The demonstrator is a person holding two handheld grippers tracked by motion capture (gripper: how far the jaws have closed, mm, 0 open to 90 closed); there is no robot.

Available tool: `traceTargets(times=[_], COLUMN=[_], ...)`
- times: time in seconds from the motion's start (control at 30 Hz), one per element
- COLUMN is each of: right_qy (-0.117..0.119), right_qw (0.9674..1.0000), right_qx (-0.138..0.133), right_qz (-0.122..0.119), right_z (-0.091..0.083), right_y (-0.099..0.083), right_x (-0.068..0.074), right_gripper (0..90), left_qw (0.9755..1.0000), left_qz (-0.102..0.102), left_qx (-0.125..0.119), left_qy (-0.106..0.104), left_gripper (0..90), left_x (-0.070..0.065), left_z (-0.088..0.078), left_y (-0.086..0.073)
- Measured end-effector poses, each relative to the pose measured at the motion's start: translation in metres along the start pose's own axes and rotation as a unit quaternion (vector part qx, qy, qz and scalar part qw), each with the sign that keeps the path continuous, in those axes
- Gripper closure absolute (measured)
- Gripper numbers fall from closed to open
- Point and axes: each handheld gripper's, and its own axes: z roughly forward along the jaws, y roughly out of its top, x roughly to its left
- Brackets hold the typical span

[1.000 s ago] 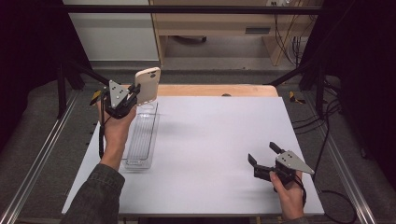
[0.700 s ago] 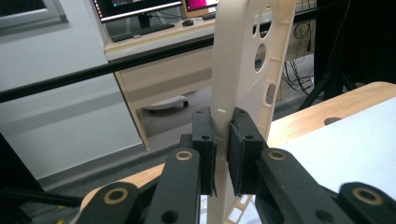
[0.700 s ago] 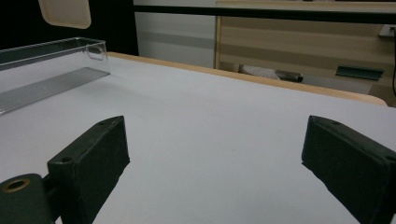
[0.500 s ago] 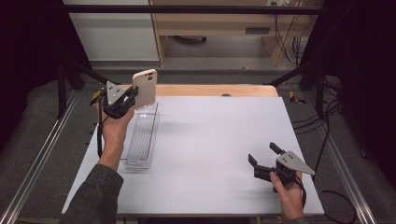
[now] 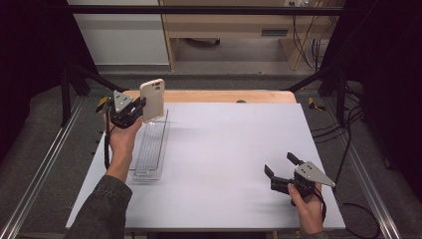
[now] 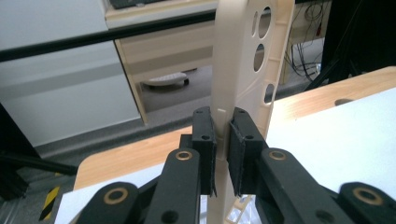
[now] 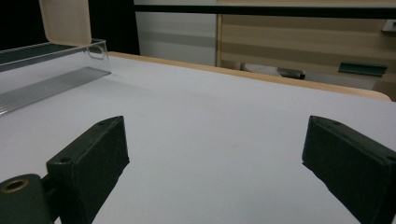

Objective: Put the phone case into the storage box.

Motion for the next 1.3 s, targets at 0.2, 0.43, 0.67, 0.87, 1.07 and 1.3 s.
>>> traceTargets(times=[0.2,0.43,0.67,0.87,1.07,1.3], right_qy=[0.001,0.003,0.006,0.007,0.009,0.01], right_qw=[1.0,1.0,1.0,1.0,0.9999,0.9999], right_qx=[-0.001,-0.001,0.001,0.001,0.003,0.003], right_qz=[0.0,0.002,0.001,0.004,0.005,0.004], right_z=[0.0,0.0,0.002,0.002,0.002,0.002], right_y=[-0.001,-0.001,-0.002,-0.003,-0.003,-0.003], right_x=[-0.001,0.0,0.002,0.002,0.002,0.002], right_gripper=[6.7,6.8,6.8,6.8,6.9,6.9], left_qw=[0.9998,0.9992,0.9984,0.9974,0.9965,0.996], left_qz=[0.004,0.005,-0.002,0.0,0.003,-0.003], left_qx=[0.018,0.039,0.054,0.068,0.076,0.081], left_qy=[-0.002,-0.005,-0.02,-0.023,-0.033,-0.037], left_gripper=[81.5,81.4,81.4,81.3,81.3,81.2], left_x=[0.0,0.004,0.006,0.007,0.005,0.004], left_z=[0.009,0.013,0.017,0.018,0.021,0.024], left_y=[-0.006,-0.011,-0.015,-0.019,-0.022,-0.023])
